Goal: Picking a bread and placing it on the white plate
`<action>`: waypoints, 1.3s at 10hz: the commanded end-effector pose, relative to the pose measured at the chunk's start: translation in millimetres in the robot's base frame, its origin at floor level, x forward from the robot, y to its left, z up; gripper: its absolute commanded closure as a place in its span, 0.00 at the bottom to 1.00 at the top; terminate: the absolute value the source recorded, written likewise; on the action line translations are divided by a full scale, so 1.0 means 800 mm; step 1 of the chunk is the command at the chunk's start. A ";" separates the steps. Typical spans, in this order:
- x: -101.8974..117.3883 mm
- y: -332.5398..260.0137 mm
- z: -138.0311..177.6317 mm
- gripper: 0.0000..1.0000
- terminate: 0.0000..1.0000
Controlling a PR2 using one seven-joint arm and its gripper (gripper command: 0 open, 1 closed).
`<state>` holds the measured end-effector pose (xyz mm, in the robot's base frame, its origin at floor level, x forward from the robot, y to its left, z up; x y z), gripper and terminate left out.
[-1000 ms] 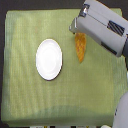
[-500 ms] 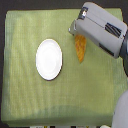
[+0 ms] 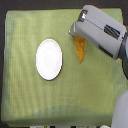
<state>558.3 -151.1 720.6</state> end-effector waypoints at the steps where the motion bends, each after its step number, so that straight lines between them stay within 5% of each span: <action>1: -0.008 0.003 -0.001 1.00 0.00; 13: -0.002 0.003 0.024 1.00 0.00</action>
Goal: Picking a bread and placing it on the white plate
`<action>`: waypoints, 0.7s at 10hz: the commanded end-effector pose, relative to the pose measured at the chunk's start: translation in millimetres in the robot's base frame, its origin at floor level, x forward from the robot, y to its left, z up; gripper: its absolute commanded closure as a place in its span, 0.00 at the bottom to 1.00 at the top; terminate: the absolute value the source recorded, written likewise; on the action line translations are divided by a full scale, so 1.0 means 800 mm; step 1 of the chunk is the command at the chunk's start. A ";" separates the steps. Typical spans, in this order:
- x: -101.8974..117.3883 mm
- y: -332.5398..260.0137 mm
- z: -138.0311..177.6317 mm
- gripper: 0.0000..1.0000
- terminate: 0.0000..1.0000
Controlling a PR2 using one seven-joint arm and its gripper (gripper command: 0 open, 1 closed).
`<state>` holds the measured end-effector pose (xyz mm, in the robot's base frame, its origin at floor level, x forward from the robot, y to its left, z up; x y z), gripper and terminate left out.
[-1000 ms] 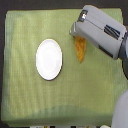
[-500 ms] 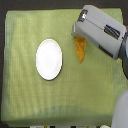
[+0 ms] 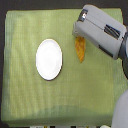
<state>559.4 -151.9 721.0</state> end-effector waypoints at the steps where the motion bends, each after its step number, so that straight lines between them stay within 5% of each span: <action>1: -0.008 0.000 0.037 1.00 0.00; 5: -0.032 -0.005 0.146 1.00 0.00; 7: -0.044 0.009 0.163 1.00 0.00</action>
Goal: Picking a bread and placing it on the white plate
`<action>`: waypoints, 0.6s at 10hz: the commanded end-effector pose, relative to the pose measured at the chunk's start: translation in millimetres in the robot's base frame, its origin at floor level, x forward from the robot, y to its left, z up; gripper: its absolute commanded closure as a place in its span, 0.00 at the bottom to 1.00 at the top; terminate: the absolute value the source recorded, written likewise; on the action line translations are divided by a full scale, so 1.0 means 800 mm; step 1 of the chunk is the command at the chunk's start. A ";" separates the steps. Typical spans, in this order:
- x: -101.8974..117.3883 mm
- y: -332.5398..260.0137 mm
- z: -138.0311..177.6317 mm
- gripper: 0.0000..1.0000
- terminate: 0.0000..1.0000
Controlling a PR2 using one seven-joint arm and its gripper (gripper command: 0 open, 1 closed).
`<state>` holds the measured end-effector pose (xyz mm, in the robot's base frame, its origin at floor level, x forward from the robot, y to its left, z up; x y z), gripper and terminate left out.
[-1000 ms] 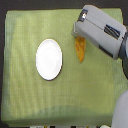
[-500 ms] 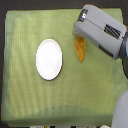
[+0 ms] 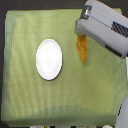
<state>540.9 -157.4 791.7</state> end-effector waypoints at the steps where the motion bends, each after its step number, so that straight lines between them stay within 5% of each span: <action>1: -0.036 0.041 0.082 1.00 0.00; 6: -0.063 0.189 0.075 1.00 0.00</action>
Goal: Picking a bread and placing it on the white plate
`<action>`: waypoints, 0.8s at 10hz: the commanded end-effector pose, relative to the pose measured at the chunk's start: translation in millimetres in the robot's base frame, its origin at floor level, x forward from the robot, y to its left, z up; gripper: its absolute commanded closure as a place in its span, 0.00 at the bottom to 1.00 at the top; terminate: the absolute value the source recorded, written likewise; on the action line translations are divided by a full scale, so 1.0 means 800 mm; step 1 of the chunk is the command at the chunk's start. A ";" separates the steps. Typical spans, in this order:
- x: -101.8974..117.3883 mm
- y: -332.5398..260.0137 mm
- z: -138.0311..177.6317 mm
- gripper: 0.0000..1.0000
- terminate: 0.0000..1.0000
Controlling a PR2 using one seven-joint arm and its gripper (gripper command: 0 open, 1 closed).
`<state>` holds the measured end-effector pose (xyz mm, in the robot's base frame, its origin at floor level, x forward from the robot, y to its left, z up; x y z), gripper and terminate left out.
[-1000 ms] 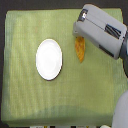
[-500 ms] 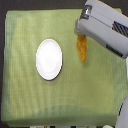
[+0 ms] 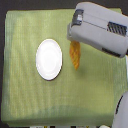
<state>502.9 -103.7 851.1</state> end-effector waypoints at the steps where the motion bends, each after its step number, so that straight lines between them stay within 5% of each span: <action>1: -0.016 0.153 -0.002 1.00 0.00; 8: -0.034 0.257 -0.040 1.00 0.00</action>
<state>481.9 68.2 837.4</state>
